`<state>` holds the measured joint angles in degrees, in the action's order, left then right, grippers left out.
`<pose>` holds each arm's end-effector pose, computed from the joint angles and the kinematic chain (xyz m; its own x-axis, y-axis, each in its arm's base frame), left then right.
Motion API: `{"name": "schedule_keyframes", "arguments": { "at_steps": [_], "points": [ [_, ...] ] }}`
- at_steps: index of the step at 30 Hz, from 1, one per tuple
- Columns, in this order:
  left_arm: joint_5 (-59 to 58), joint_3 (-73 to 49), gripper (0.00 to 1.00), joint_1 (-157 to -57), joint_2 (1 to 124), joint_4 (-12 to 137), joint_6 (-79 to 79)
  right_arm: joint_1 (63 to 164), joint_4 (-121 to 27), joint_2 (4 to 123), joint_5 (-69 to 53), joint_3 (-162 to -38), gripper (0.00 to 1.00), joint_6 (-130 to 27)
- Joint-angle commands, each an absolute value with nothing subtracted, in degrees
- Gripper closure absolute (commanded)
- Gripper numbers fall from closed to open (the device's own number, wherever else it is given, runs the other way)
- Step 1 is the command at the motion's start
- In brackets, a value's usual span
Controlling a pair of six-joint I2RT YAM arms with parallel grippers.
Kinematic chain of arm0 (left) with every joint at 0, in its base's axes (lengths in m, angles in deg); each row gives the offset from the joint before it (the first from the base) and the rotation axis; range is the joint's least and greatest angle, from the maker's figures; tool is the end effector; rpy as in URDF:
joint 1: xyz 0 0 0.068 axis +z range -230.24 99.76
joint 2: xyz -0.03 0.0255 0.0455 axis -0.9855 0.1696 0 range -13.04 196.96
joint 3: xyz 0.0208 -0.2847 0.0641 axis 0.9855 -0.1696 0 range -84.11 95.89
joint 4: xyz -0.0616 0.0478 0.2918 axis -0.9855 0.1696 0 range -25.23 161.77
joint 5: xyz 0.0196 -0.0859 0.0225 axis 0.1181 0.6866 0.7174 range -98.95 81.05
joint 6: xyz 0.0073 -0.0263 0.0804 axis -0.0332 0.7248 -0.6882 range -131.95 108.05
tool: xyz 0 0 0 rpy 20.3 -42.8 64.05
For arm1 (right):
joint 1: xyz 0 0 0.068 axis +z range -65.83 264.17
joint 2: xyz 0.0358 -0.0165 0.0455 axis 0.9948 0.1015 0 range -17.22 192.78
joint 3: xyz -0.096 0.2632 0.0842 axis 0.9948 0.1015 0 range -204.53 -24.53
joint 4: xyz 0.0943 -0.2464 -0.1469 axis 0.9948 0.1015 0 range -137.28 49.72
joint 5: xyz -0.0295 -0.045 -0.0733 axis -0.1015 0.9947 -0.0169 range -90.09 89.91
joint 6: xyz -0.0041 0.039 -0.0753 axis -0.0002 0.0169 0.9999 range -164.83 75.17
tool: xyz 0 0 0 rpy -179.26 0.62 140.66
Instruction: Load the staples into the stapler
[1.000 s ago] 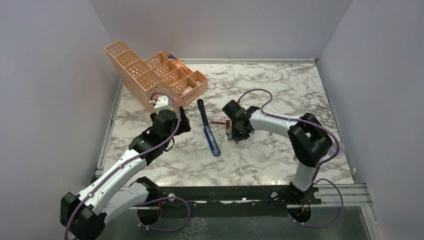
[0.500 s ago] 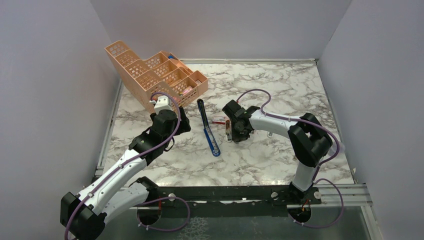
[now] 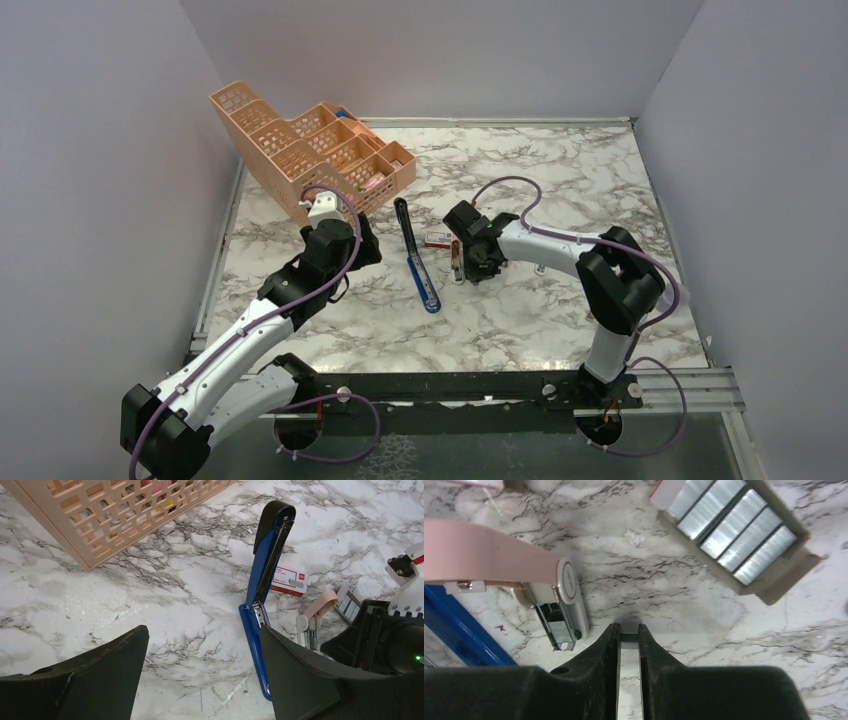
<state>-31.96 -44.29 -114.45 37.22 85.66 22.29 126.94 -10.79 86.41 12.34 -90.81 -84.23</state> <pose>0.2266 -0.1188 0.2648 -0.4913 -0.2922 -0.8205 -0.0423 0.9490 -0.3126 0.2996 0.2552 0.1218 -0.9379 -0.0231 -0.3461 -0.0309 0.9994 0.0169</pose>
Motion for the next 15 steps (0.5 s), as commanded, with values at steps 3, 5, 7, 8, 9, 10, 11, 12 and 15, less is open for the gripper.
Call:
{"name": "schedule_keyframes", "arguments": {
  "at_steps": [3, 5, 7, 8, 9, 10, 11, 12, 15],
  "points": [
    [-32.59, -44.57, 0.17, -114.25, 36.99, 85.32, 22.41, 123.92, -11.13, 79.69, 22.37, -89.61, 0.8, -86.31],
    [-32.51, -44.62, 0.17, -114.25, 36.99, 85.34, 22.41, 121.45, -10.99, 76.85, 24.03, -88.35, 0.8, -86.84],
    [-32.51, -44.58, 0.17, -114.25, 37.01, 85.29, 22.41, 118.75, -11.11, 74.06, 25.43, -86.69, 0.79, -86.81],
    [-32.44, -44.58, 0.17, -114.25, 37.02, 85.32, 22.41, 117.17, -11.18, 72.66, 25.66, -85.84, 0.79, -86.53],
    [-32.42, -44.56, 0.17, -114.24, 36.99, 85.27, 22.41, 115.66, -11.5, 71.53, 25.68, -84.93, 0.79, -86.1],
    [-32.35, -44.59, 0.17, -114.25, 37.01, 85.33, 22.41, 114.23, -11.53, 70.55, 25.82, -84.03, 0.79, -85.76],
    [-32.35, -44.54, 0.17, -114.25, 37.1, 85.31, 22.41, 113.02, -11.63, 69.65, 25.92, -83.26, 0.79, -85.44],
    [-32.34, -44.53, 0.17, -114.23, 37.11, 85.31, 22.41, 111.86, -11.96, 68.86, 25.99, -81.99, 0.79, -84.98],
    [-32.25, -44.56, 0.17, -114.25, 37.07, 85.29, 22.41, 108.6, -12.56, 66.84, 25.76, -79.48, 0.79, -84.57]
  ]
}}
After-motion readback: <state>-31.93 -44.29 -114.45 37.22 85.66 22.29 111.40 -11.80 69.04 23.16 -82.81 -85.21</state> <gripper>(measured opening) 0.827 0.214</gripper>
